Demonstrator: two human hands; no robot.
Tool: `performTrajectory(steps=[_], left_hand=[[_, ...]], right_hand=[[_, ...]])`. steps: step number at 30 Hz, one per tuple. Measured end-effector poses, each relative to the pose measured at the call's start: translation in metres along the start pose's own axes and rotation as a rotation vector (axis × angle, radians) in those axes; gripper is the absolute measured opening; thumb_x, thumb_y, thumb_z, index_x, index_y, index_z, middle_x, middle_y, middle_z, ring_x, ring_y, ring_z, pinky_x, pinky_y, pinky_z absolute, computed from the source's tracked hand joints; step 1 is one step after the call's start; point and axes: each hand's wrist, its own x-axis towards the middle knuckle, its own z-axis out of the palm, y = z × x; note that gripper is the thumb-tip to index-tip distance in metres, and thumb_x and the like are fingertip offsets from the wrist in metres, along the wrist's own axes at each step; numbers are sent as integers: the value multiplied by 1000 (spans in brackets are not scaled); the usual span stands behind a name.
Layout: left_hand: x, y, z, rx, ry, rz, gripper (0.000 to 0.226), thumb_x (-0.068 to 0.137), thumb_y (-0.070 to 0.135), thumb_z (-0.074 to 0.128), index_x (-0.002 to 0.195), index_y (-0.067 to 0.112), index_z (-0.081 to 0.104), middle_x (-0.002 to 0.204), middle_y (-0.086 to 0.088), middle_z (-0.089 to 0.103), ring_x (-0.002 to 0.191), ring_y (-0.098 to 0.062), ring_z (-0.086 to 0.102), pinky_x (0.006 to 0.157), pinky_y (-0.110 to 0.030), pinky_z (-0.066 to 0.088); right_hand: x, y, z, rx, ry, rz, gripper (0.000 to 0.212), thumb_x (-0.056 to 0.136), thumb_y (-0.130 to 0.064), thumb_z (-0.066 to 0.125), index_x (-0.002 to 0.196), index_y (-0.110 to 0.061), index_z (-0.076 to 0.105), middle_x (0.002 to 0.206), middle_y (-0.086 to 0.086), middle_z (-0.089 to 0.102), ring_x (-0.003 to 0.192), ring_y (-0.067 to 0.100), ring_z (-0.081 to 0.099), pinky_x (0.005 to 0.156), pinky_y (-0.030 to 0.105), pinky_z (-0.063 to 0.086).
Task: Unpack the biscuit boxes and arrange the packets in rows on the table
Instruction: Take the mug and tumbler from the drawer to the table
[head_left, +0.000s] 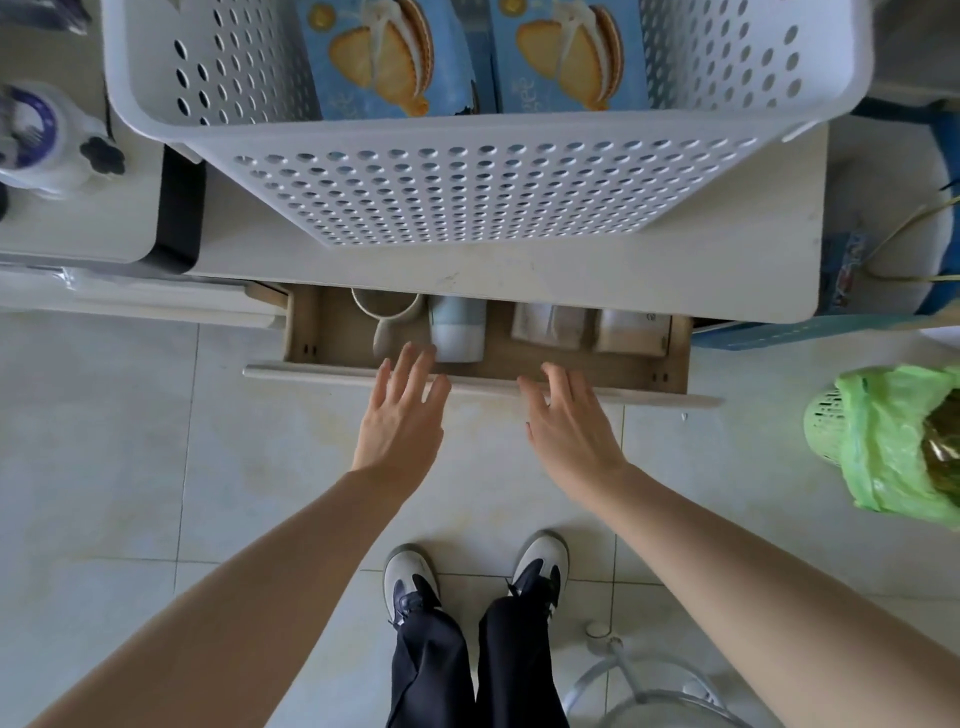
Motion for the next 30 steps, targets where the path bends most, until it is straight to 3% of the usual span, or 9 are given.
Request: performTrajectory(steps=[3, 5, 11, 15, 19, 30], left_hand=[[-16, -5, 8, -46, 12, 39, 44, 74, -12, 63, 116, 0, 61, 136, -18, 55, 136, -33, 44, 115, -50, 30], [-26, -9, 12, -79, 40, 49, 48, 73, -10, 67, 119, 2, 63, 127, -15, 62, 126, -31, 54, 112, -47, 36], [-36, -9, 20, -119, 82, 26, 52, 80, 4, 73, 130, 9, 59, 114, -9, 67, 107, -32, 62, 101, -47, 46], [-47, -7, 25, -129, 120, 22, 46, 69, -5, 79, 113, 7, 70, 98, -10, 69, 88, -34, 65, 82, -41, 54], [-60, -2, 30, -151, 113, -10, 45, 62, -10, 81, 103, 8, 73, 95, -8, 69, 84, -32, 66, 77, -39, 54], [-90, -3, 41, -180, 33, 18, 50, 53, -9, 86, 98, 10, 75, 92, -6, 70, 81, -29, 67, 71, -37, 56]], right_hand=[[-7, -1, 10, 66, 17, -34, 34, 98, -13, 46, 131, -9, 47, 135, 10, 50, 123, 29, 44, 108, 36, 32], [-13, -2, 15, 104, 3, -43, 30, 100, -16, 40, 128, -11, 47, 123, 6, 59, 116, 26, 51, 104, 35, 34], [-33, -7, 26, 214, 49, -45, 46, 93, -5, 53, 139, -15, 52, 119, 6, 66, 112, 26, 60, 101, 38, 41], [-43, -12, 33, 222, 48, -37, 51, 86, 5, 55, 133, -13, 58, 116, 7, 69, 108, 29, 62, 97, 42, 44], [-56, -17, 42, 234, 44, -17, 62, 76, 13, 55, 132, -13, 58, 118, 5, 68, 110, 28, 61, 99, 41, 42], [-78, -28, 58, 247, -61, -24, 64, 87, 7, 45, 144, -21, 43, 139, 1, 55, 127, 22, 49, 106, 36, 33]])
